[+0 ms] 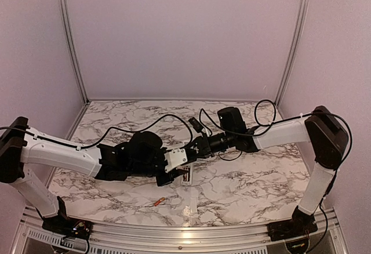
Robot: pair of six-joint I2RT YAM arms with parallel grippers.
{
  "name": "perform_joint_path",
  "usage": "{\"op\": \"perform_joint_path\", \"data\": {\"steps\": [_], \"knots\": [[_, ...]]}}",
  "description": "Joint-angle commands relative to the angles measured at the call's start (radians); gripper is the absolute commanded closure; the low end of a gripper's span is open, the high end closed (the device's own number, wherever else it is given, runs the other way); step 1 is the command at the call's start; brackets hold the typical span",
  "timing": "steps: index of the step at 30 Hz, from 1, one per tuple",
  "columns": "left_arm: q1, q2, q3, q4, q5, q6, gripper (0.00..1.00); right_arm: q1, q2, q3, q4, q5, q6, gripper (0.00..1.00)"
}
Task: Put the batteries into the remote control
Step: Load the battery into the battery compartment, then press the battery in the battery compartment.
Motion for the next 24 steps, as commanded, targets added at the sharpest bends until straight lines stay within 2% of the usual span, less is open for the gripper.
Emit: {"op": "perform_joint_path", "data": {"steps": [1,4,7,9,12,13,14,18,21,24], "knots": [[0.001,-0.123,-0.056,0.113,-0.027,-0.058,0.63,-0.013,-0.017,-0.008,0.046,-0.009,0.013,1.00],[0.001,-0.185,-0.109,0.192,-0.081,-0.120,0.54,-0.014,-0.016,-0.009,0.050,-0.008,0.015,1.00],[0.005,-0.226,-0.152,0.233,-0.173,-0.224,0.36,-0.015,-0.025,-0.009,0.058,-0.007,0.017,1.00],[0.013,-0.231,-0.168,0.234,-0.188,-0.321,0.22,-0.013,-0.036,-0.013,0.074,-0.003,0.020,1.00],[0.023,-0.209,-0.156,0.208,-0.197,-0.527,0.13,-0.014,-0.051,-0.018,0.094,0.008,0.018,1.00],[0.025,-0.197,-0.147,0.187,-0.205,-0.591,0.05,-0.014,-0.057,-0.024,0.112,0.015,0.023,1.00],[0.028,-0.190,-0.146,0.184,-0.198,-0.641,0.01,-0.014,-0.064,-0.026,0.122,0.022,0.022,1.00],[0.070,-0.162,-0.178,0.275,0.009,-0.784,0.01,-0.013,-0.099,-0.038,0.151,0.050,0.012,1.00],[0.110,-0.160,-0.229,0.405,0.140,-0.875,0.02,-0.013,-0.119,-0.043,0.164,0.057,0.001,1.00],[0.145,-0.140,-0.230,0.433,0.186,-0.935,0.12,-0.013,-0.133,-0.047,0.170,0.060,-0.001,1.00]]}}
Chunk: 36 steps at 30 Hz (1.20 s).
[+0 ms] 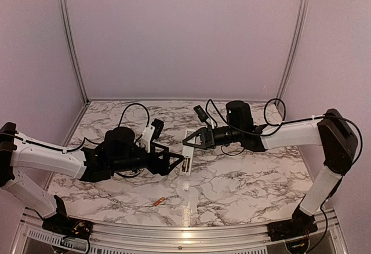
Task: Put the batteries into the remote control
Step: Press the battery in the battery compartment.
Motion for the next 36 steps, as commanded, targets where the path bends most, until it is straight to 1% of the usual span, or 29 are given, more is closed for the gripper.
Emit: {"op": "perform_joint_path", "data": {"steps": [1,4,7,10,15,20,27,32,36], "knots": [[0.046,0.038,-0.006,0.113,0.147,-0.163,0.15,-0.007,-0.040,-0.006,0.051,0.018,-0.007,1.00],[0.064,0.073,0.016,0.097,0.153,-0.195,0.25,-0.006,-0.045,-0.006,0.062,0.012,0.001,1.00],[0.069,0.101,0.026,0.107,0.179,-0.217,0.32,-0.005,-0.049,-0.006,0.060,0.013,-0.003,1.00],[0.069,0.119,0.036,0.122,0.211,-0.220,0.34,-0.005,-0.049,-0.006,0.059,0.014,-0.006,1.00],[0.069,0.142,0.044,0.145,0.241,-0.228,0.35,-0.004,-0.049,-0.003,0.062,0.010,-0.008,1.00],[0.070,0.164,0.058,0.153,0.250,-0.237,0.39,-0.001,-0.049,-0.001,0.063,0.004,-0.010,1.00],[0.078,0.184,0.067,0.125,0.234,-0.233,0.56,-0.001,-0.056,0.003,0.066,-0.005,-0.009,1.00],[0.079,0.183,0.067,0.078,0.205,-0.196,0.66,-0.004,-0.063,0.002,0.096,-0.017,0.015,1.00],[0.079,0.177,0.073,0.024,0.175,-0.154,0.68,-0.008,-0.066,-0.001,0.124,-0.037,0.044,1.00]]}}
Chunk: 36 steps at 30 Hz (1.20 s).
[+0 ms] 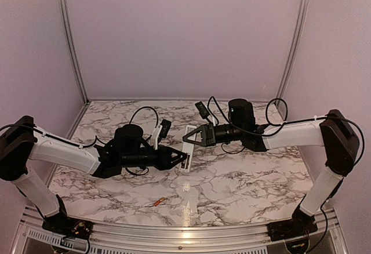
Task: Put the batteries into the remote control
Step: Press the battery in the battery compartment.
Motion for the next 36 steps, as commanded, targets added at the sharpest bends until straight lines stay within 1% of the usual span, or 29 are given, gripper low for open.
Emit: {"op": "perform_joint_path", "data": {"steps": [1,4,14,15,18,22,24,28,32,36], "knots": [[0.007,0.008,0.023,-0.119,-0.074,0.071,0.69,-0.010,-0.042,0.005,0.078,-0.049,0.049,1.00],[0.007,-0.001,0.021,-0.168,-0.123,0.100,0.74,-0.015,-0.045,0.001,0.100,-0.061,0.068,1.00],[0.009,0.013,0.019,-0.207,-0.150,0.070,0.75,-0.032,-0.065,-0.014,0.128,-0.069,0.086,1.00],[0.009,0.010,0.020,-0.219,-0.159,0.075,0.73,-0.032,-0.068,-0.017,0.123,-0.065,0.085,1.00],[0.009,-0.013,0.009,-0.199,-0.134,0.093,0.58,-0.034,-0.066,-0.009,0.058,-0.040,0.054,1.00],[0.008,-0.037,0.021,-0.189,-0.086,0.119,0.48,-0.033,-0.044,-0.005,0.000,-0.014,0.032,1.00],[0.007,-0.045,0.028,-0.195,-0.079,0.132,0.46,-0.033,-0.033,-0.008,-0.015,-0.009,0.030,1.00],[0.007,-0.032,0.045,-0.231,-0.063,0.162,0.46,-0.033,-0.025,-0.011,-0.024,0.001,0.030,1.00],[0.004,-0.013,0.058,-0.240,-0.017,0.170,0.45,-0.033,-0.021,-0.001,-0.033,0.003,0.027,1.00],[-0.005,0.005,0.076,-0.255,-0.002,0.179,0.41,-0.033,-0.014,0.005,-0.033,0.005,0.026,1.00]]}}
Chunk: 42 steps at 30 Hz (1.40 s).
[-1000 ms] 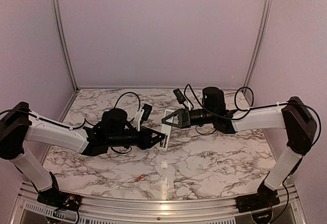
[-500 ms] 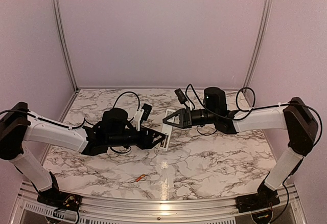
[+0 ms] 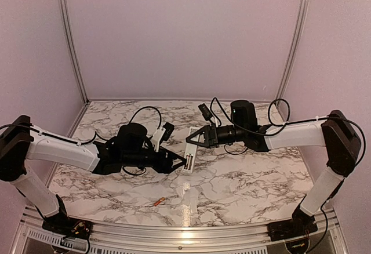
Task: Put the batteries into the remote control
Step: Press the battery in the battery compartment.
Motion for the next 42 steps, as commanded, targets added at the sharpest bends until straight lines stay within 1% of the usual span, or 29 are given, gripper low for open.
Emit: {"op": "perform_joint_path", "data": {"steps": [1,4,8,11,14,21,26,30,31,34,36,39,40,42], "knots": [[-0.003,0.026,0.037,-0.061,0.040,0.031,0.39,-0.009,0.003,0.029,0.000,-0.003,-0.009,1.00],[-0.005,0.031,0.042,-0.044,0.056,0.018,0.38,-0.008,0.006,0.030,0.006,-0.007,-0.008,1.00],[-0.005,0.043,0.054,-0.031,0.062,0.005,0.40,-0.003,0.004,0.030,0.014,-0.010,-0.007,1.00],[-0.004,0.061,0.068,-0.051,0.046,-0.005,0.41,-0.001,0.004,0.033,0.013,-0.013,-0.006,1.00],[-0.003,0.074,0.080,-0.097,-0.006,-0.003,0.52,-0.002,-0.002,0.034,0.009,-0.013,-0.008,1.00],[0.000,0.102,0.099,-0.201,-0.110,0.009,0.68,-0.001,-0.013,0.035,0.013,-0.018,-0.006,1.00],[0.010,0.129,0.110,-0.286,-0.178,-0.002,0.74,-0.006,-0.033,0.033,0.025,-0.029,-0.005,1.00],[0.022,0.151,0.126,-0.317,-0.195,-0.009,0.77,-0.007,-0.041,0.019,0.082,-0.060,0.026,1.00],[0.024,0.156,0.132,-0.319,-0.173,-0.002,0.75,-0.007,-0.037,0.014,0.117,-0.075,0.044,1.00],[0.024,0.166,0.157,-0.319,-0.131,0.025,0.59,-0.007,-0.023,-0.003,0.189,-0.107,0.098,1.00],[0.023,0.165,0.169,-0.336,-0.138,0.048,0.58,-0.007,-0.020,-0.011,0.214,-0.114,0.119,1.00],[0.023,0.158,0.186,-0.368,-0.163,0.085,0.58,-0.007,-0.023,-0.013,0.210,-0.108,0.116,1.00],[0.024,0.150,0.187,-0.397,-0.172,0.092,0.56,-0.007,-0.024,-0.010,0.195,-0.101,0.105,1.00],[0.024,0.128,0.184,-0.406,-0.172,0.106,0.51,-0.007,-0.025,-0.002,0.151,-0.085,0.072,1.00]]}}
